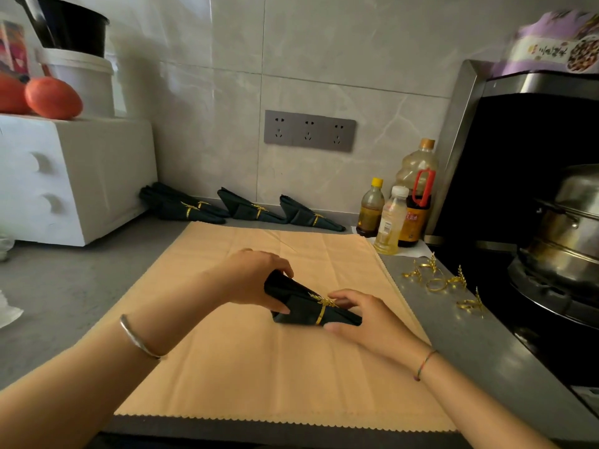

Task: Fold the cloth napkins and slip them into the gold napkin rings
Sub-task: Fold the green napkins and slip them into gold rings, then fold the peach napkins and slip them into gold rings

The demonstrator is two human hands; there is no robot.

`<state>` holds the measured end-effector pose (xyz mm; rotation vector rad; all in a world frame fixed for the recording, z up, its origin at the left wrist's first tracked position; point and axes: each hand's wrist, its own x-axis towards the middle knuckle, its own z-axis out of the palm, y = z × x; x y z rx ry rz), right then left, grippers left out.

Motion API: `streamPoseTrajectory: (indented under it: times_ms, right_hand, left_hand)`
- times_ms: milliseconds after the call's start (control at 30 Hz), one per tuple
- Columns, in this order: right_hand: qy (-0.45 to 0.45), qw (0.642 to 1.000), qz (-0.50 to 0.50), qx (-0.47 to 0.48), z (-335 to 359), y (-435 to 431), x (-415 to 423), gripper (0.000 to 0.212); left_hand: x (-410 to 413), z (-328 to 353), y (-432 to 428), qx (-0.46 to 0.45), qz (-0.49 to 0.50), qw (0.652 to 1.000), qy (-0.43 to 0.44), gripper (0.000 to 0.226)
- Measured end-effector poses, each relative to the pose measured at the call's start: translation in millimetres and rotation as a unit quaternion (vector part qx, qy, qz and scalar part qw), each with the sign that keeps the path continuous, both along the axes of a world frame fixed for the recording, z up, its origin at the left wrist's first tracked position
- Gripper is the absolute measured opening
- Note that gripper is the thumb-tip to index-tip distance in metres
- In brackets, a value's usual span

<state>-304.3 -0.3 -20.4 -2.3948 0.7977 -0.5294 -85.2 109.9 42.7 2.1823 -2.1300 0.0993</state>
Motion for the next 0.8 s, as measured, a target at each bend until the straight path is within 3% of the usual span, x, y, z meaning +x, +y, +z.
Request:
streamPoseTrajectory:
  times_ms: [133,200,300,367,567,800]
  right_hand:
    - [-0.028,1.0,-0.002,-0.001,-4.5,-0.4,18.9,0.039]
    - [-0.035,0.999,0.003,0.008,-3.3,-4.1,23.7,0.033]
    - [-0.047,0.999,0.011,0.021,2.7,-13.0,30.6,0.028]
    - [-0.055,0.998,0.015,0.019,8.8,-22.6,42.5,0.029]
    - [-0.094,0.995,0.012,0.028,32.1,-77.8,111.1,0.036]
    - [-0.083,0.996,0.017,-0.016,50.5,-140.5,215.4,0.043]
  left_hand:
    - [14.7,-1.2,-3.2,-0.025,-0.008,0.998,0.065,0.061]
    - [28.5,-3.2,-5.1,-0.037,-0.005,0.985,0.17,0.067]
    - [54.1,-9.8,-13.7,-0.094,0.023,0.903,0.419,0.074]
    - [78.6,-18.8,-23.5,-0.133,0.092,0.865,0.475,0.078]
    - [157.1,-60.4,-48.9,-0.108,0.263,0.9,0.329,0.055]
    - [205.7,-78.6,-81.1,-0.038,0.29,0.947,0.132,0.063]
